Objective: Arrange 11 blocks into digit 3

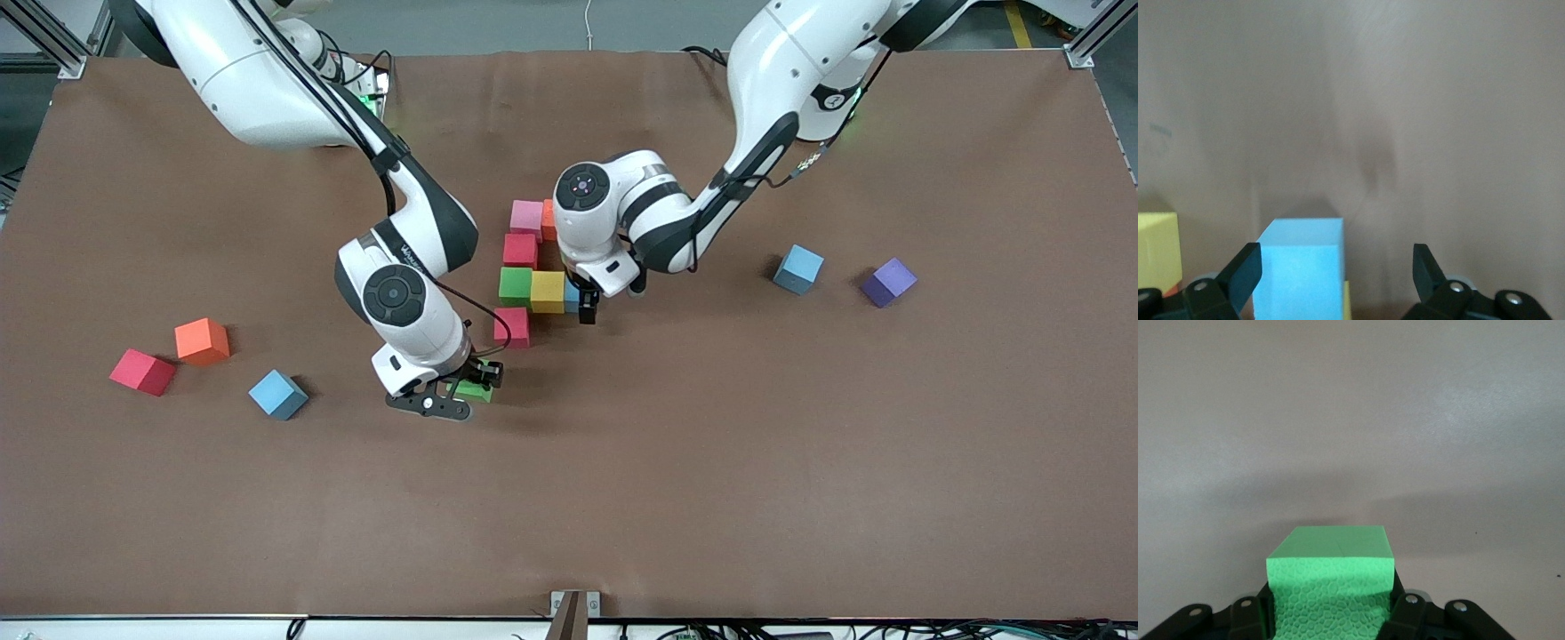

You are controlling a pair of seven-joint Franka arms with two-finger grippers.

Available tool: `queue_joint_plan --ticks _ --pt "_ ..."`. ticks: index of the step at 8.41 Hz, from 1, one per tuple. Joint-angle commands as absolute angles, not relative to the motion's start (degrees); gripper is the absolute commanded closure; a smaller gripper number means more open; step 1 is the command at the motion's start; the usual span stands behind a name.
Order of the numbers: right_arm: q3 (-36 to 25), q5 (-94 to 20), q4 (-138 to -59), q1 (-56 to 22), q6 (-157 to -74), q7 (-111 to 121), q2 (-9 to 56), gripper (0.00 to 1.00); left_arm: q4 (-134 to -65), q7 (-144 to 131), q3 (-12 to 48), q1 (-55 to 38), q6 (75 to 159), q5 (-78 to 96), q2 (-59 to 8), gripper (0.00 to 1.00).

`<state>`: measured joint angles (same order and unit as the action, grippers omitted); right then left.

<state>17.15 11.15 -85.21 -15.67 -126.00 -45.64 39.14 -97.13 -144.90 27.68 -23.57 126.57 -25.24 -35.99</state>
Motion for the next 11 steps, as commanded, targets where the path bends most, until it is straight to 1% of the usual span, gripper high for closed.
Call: queue_joint_plan --ticks 1,2,4,5,7,8,9,10,11 --pt "17.49 12.21 -84.9 -16.95 -127.69 -44.83 40.16 1.0 -100.27 -137.16 28.21 -18.84 123.32 -25.58 -28.68 0.0" --pt "17.14 12.83 -84.9 -19.31 -128.58 -44.39 40.69 1.0 -101.85 -133.02 29.08 -15.68 123.31 -25.14 -26.22 0.0" --pt "16.88 14.93 -84.9 -20.39 -128.85 -44.47 42.01 1.0 -105.79 -126.51 34.77 -5.77 123.22 -25.05 -23.13 0.0" --pt "16.88 15.2 -85.08 -20.83 -129.37 -44.56 42.53 1.0 -109.65 -122.91 39.68 1.68 123.22 -25.05 -21.2 0.0" --pt "16.79 15.12 -85.69 -22.15 -130.6 -44.91 42.71 1.0 -116.51 -116.31 50.66 17.59 123.22 -25.14 -19.87 0.0" --pt "16.27 16.07 -86.22 -22.93 -131.04 -46.13 42.71 1.0 -119.5 -112.71 54.28 24.54 123.31 -25.83 -19.6 0.0" --pt "15.3 16.95 -89.7 -23.81 -135.05 -48.23 42.19 1.0 -122.4 -108.06 56.06 29.83 123.31 -25.93 -18.82 0.0" --pt "14.95 16.96 -92.09 -23.91 -137.87 -48.86 41.93 1.0 -125.65 -103.23 56.16 33.88 124.01 -26.01 -17.33 0.0" --pt "14.94 17.05 -92.28 -23.99 -137.99 -49.56 41.84 1.0 -128.47 -99.79 56.16 37.49 125.06 -26.1 -15.92 0.0"
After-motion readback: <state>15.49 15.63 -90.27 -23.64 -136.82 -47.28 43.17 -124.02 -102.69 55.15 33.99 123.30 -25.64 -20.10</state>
